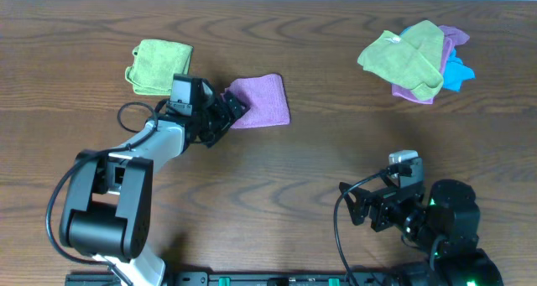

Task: Fold the cloth
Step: 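Carry the folded pink cloth with the left gripper toward the green cloth, then lower the pink cloth onto the green cloth with the left gripper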

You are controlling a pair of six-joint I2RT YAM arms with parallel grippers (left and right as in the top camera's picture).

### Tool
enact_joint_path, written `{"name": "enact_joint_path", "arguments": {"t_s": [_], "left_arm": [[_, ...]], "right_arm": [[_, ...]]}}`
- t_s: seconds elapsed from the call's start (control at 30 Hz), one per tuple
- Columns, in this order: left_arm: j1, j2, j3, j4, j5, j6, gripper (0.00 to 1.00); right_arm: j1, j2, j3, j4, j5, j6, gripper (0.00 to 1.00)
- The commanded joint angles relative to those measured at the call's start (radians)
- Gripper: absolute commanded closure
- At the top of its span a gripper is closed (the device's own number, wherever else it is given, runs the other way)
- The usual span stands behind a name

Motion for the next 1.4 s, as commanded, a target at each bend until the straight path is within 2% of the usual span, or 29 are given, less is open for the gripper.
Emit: {"name": "enact_joint_path", "arguments": {"t_s": [0.0,0.07,0.13,0.27,0.33,0.4,0.53,0.63,0.73,0.87,1.1,1.37], "left_arm": [[-0.011,0.056,-0.009,0.022,0.024,-0.04,0.04],[-0.017,0.071,-0.009,0.051,0.026,-0.053,0.0],[-0.029,0.085,-0.009,0.086,0.025,-0.055,0.14],[-0.049,0.122,-0.009,0.164,0.016,-0.055,0.3],[-0.053,0.15,-0.009,0.198,0.025,-0.058,0.52],[-0.052,0.163,-0.009,0.219,0.046,-0.057,0.94],[-0.033,0.143,0.013,0.304,0.177,-0.048,0.94],[0.002,0.098,0.097,0.284,0.225,-0.058,0.94],[0.038,0.058,0.203,0.204,0.239,-0.058,0.94],[0.093,0.043,0.381,0.012,0.221,-0.047,0.94],[0.183,0.043,0.617,-0.25,0.053,0.045,0.94],[0.248,0.047,0.658,-0.262,-0.18,0.08,0.94]], "right_arm": [[-0.01,-0.003,-0.005,-0.003,0.0,0.011,0.01],[-0.01,-0.003,-0.005,-0.003,0.0,0.011,0.01],[-0.01,-0.003,-0.005,-0.003,0.0,0.011,0.01],[-0.01,-0.003,-0.005,-0.003,0.0,0.011,0.01],[-0.01,-0.003,-0.005,-0.003,0.0,0.011,0.01],[-0.01,-0.003,-0.005,-0.003,0.0,0.011,0.01],[-0.01,-0.003,-0.005,-0.003,0.0,0.011,0.01],[-0.01,-0.003,-0.005,-0.003,0.0,0.011,0.01],[-0.01,-0.003,-0.005,-0.003,0.0,0.011,0.01],[-0.01,-0.003,-0.005,-0.003,0.0,0.011,0.01],[-0.01,-0.003,-0.005,-0.003,0.0,0.011,0.01],[-0.01,-0.003,-0.005,-0.003,0.0,0.011,0.01]]}}
